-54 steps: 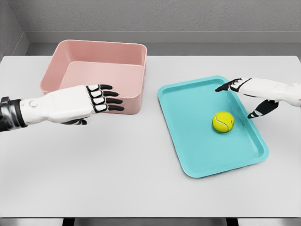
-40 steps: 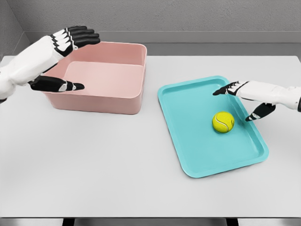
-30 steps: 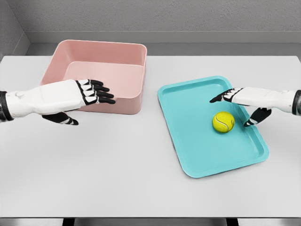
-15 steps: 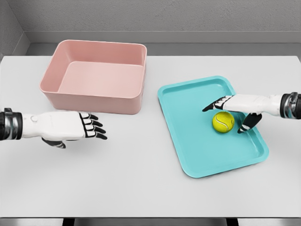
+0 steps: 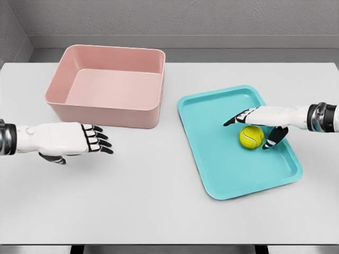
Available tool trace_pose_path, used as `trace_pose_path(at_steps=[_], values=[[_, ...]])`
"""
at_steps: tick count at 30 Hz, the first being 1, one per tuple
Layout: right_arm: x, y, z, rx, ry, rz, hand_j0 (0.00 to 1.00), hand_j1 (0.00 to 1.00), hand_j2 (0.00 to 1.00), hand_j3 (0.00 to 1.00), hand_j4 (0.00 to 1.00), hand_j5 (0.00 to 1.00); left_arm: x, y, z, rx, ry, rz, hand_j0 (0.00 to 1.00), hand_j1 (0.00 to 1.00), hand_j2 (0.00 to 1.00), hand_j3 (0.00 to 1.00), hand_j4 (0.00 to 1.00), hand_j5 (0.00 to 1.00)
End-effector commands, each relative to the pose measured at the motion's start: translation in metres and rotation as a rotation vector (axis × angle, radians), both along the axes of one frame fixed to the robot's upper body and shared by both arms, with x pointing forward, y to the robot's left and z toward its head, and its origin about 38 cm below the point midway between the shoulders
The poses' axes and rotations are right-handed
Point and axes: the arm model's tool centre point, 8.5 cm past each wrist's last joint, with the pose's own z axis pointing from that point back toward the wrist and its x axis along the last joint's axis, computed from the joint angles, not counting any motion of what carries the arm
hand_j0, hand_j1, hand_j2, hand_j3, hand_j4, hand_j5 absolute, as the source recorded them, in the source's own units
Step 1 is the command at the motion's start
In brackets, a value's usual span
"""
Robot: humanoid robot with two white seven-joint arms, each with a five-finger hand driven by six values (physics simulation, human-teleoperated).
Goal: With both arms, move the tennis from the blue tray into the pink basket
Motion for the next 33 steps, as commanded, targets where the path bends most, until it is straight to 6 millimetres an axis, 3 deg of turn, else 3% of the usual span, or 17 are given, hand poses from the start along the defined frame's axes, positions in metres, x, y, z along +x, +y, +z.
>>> trace_pose_path(at_steps=[1,12,21,25,33], values=[[0.0,-0.001,-0.003,0.0,0.01,-0.005,0.97,0.97,0.97,0.97,0.97,0.97,0.0,0.001,0.002,-0.002,-0.002,0.005,1.0,1.0,1.0,1.0,1.0,1.0],[0.0,-0.003,-0.006,-0.009,0.017,-0.01,0.91,0.91,0.91,0.91,0.91,0.91,0.005,0.002,0.008,0.016,-0.035,0.002,1.0,1.0,1.0,1.0,1.0,1.0],[0.0,-0.005,-0.014,-0.016,0.037,-0.01,0.77,0.77,0.77,0.77,0.77,0.77,0.005,0.002,0.008,0.016,-0.036,0.002,1.0,1.0,1.0,1.0,1.0,1.0],[0.0,-0.005,-0.015,-0.016,0.037,-0.01,0.64,0.64,0.64,0.64,0.64,0.64,0.005,0.001,0.008,0.015,-0.036,0.001,1.0,1.0,1.0,1.0,1.0,1.0],[0.001,-0.001,-0.014,-0.01,0.035,-0.003,0.61,0.61,0.61,0.61,0.61,0.61,0.005,0.001,0.009,0.015,-0.037,0.0,1.0,1.0,1.0,1.0,1.0,1.0]])
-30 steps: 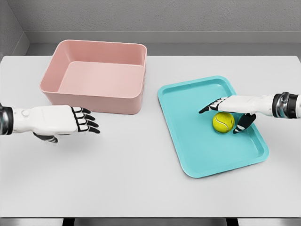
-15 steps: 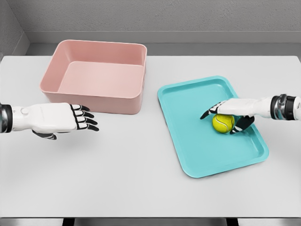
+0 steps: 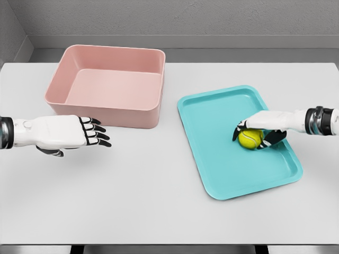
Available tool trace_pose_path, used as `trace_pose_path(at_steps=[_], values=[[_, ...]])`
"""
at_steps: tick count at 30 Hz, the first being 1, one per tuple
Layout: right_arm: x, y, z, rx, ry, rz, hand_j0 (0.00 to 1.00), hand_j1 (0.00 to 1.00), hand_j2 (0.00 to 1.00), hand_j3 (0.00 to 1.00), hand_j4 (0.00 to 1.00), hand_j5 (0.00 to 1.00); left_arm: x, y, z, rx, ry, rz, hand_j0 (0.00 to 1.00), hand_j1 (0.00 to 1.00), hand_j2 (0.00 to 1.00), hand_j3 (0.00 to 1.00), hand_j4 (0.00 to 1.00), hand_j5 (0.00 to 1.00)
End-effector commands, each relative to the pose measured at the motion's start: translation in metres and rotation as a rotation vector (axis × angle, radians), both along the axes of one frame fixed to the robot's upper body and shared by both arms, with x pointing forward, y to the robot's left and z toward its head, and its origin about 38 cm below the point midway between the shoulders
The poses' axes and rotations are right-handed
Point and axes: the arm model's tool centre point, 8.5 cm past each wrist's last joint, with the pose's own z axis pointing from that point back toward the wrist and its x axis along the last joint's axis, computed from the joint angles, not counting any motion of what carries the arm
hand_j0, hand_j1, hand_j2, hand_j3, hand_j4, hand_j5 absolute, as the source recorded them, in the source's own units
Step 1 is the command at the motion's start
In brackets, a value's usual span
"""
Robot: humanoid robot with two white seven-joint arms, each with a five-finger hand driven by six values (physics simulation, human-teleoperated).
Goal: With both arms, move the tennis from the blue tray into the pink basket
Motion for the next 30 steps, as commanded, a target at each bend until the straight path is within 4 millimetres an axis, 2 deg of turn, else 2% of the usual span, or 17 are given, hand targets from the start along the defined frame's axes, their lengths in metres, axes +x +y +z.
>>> trace_pose_path(at_steps=[1,10,18,26,30], values=[[0.0,0.001,0.001,0.002,0.0,0.004,0.61,0.61,0.61,0.61,0.61,0.61,0.0,0.0,0.001,-0.004,0.001,0.003,1.0,1.0,1.0,1.0,1.0,1.0],[0.003,0.012,0.019,0.021,-0.047,0.067,0.61,0.61,0.61,0.61,0.61,0.61,0.0,-0.002,0.0,-0.01,0.001,-0.002,1.0,1.0,1.0,1.0,1.0,1.0],[-0.008,0.048,0.047,0.055,-0.112,0.189,0.61,0.61,0.61,0.61,0.61,0.61,0.0,-0.003,0.0,-0.011,0.003,-0.003,1.0,1.0,1.0,1.0,1.0,1.0],[-0.02,0.068,0.057,0.078,-0.135,0.262,0.61,0.61,0.61,0.61,0.61,0.61,0.001,-0.006,0.0,-0.017,0.002,-0.007,1.0,1.0,1.0,1.0,1.0,1.0],[-0.023,0.089,0.064,0.11,-0.155,0.313,0.61,0.61,0.61,0.61,0.61,0.61,0.001,-0.007,0.0,-0.034,0.011,-0.007,1.0,1.0,1.0,1.0,1.0,1.0]])
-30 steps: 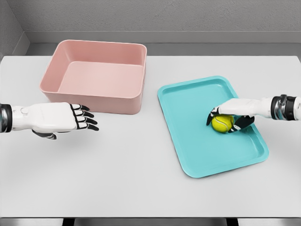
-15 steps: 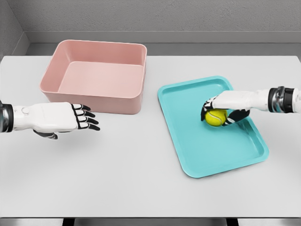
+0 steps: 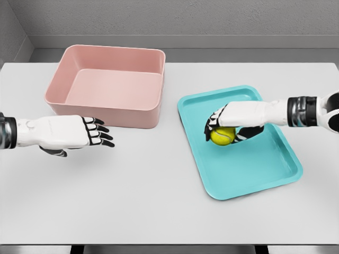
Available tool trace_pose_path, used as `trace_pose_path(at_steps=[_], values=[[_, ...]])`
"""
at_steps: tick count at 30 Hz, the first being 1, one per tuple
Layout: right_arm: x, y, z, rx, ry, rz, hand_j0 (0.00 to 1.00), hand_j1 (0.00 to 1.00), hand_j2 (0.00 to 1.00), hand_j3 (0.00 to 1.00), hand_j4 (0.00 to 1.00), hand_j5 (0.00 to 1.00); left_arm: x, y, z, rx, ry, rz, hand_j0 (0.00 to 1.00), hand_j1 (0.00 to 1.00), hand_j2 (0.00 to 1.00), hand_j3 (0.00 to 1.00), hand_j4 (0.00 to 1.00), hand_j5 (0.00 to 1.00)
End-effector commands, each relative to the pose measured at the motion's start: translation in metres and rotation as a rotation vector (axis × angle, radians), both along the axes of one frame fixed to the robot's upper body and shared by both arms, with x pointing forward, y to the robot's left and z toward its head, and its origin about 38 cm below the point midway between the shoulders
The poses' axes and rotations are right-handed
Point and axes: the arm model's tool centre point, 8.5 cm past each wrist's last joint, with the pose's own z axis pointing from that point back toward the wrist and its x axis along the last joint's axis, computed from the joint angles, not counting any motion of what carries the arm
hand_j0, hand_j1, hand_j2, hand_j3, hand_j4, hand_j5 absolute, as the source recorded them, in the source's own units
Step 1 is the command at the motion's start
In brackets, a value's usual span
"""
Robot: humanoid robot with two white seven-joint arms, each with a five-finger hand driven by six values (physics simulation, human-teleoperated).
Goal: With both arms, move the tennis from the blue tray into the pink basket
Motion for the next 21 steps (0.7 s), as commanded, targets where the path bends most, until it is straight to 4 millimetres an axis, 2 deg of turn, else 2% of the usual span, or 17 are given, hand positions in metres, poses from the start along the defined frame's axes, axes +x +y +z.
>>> trace_pose_path(at_steps=[1,5,8,13,16,21], values=[[-0.003,0.013,0.003,0.023,-0.003,0.031,0.61,0.61,0.61,0.61,0.61,0.61,0.0,-0.004,0.0,-0.021,0.007,-0.003,1.0,1.0,1.0,1.0,1.0,1.0],[-0.006,0.032,0.005,0.052,-0.006,0.075,0.61,0.61,0.61,0.61,0.61,0.61,0.001,-0.007,0.003,-0.069,0.004,-0.004,1.0,1.0,1.0,1.0,1.0,1.0],[-0.008,0.058,0.002,0.081,0.002,0.124,0.61,0.61,0.61,0.61,0.61,0.61,0.0,-0.004,0.003,-0.067,0.005,0.0,1.0,1.0,1.0,1.0,1.0,1.0],[-0.011,0.085,-0.001,0.113,0.016,0.169,0.61,0.61,0.61,0.61,0.61,0.61,-0.001,-0.003,0.003,-0.063,0.007,0.003,1.0,1.0,1.0,1.0,1.0,1.0],[-0.014,0.101,-0.007,0.128,0.037,0.194,0.61,0.61,0.61,0.61,0.61,0.61,-0.001,-0.002,0.002,-0.056,0.01,0.003,1.0,1.0,1.0,1.0,1.0,1.0],[-0.008,0.119,-0.028,0.128,0.091,0.193,0.61,0.61,0.61,0.61,0.61,0.61,-0.002,0.009,0.004,-0.031,0.007,0.022,1.0,1.0,1.0,1.0,1.0,1.0]])
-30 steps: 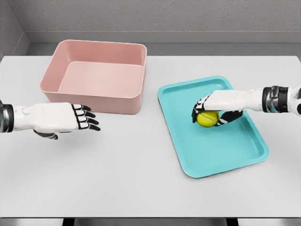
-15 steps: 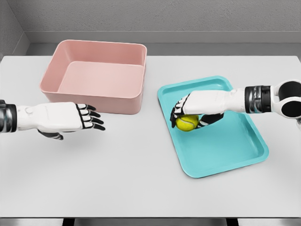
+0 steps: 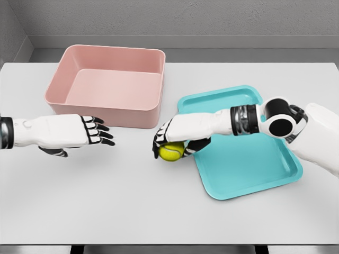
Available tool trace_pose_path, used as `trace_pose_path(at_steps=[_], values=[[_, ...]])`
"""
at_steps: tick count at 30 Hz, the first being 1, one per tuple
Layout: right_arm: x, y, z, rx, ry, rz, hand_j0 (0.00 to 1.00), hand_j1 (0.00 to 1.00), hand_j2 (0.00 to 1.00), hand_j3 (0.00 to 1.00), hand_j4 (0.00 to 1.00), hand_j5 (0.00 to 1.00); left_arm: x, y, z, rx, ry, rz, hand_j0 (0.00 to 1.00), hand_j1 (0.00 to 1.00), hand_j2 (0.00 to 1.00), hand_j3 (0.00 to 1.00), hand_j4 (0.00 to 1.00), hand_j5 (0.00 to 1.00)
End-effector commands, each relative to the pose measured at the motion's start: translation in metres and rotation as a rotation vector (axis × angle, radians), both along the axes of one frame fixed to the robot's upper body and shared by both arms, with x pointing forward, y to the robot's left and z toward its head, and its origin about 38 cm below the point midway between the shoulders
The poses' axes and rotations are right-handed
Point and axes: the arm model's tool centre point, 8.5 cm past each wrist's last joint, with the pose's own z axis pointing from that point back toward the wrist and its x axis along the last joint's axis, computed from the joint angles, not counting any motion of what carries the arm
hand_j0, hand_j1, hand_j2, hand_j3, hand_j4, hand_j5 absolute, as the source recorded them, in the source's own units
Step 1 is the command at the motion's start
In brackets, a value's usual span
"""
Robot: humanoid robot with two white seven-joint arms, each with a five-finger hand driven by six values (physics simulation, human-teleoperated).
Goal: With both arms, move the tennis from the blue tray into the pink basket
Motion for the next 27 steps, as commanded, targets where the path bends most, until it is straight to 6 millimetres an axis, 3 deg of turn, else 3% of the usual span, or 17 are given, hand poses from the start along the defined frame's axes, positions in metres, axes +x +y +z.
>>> trace_pose_path(at_steps=[1,9,16,27], values=[[0.001,0.012,-0.012,0.0,0.037,0.006,0.61,0.61,0.61,0.61,0.61,0.61,0.0,0.004,0.001,0.005,0.002,0.009,1.0,1.0,1.0,1.0,1.0,1.0],[-0.001,0.031,-0.038,-0.032,0.092,0.019,0.61,0.61,0.61,0.61,0.61,0.61,0.0,0.003,0.0,0.002,0.004,0.008,1.0,1.0,1.0,1.0,1.0,1.0],[0.007,0.052,-0.035,-0.018,0.09,0.029,0.61,0.61,0.61,0.61,0.61,0.61,-0.001,0.002,-0.002,0.001,0.009,0.007,1.0,1.0,1.0,1.0,1.0,1.0],[0.01,0.066,-0.043,-0.034,0.105,0.038,0.61,0.61,0.61,0.61,0.61,0.61,-0.001,0.004,-0.002,0.005,0.009,0.009,1.0,1.0,1.0,1.0,1.0,1.0]])
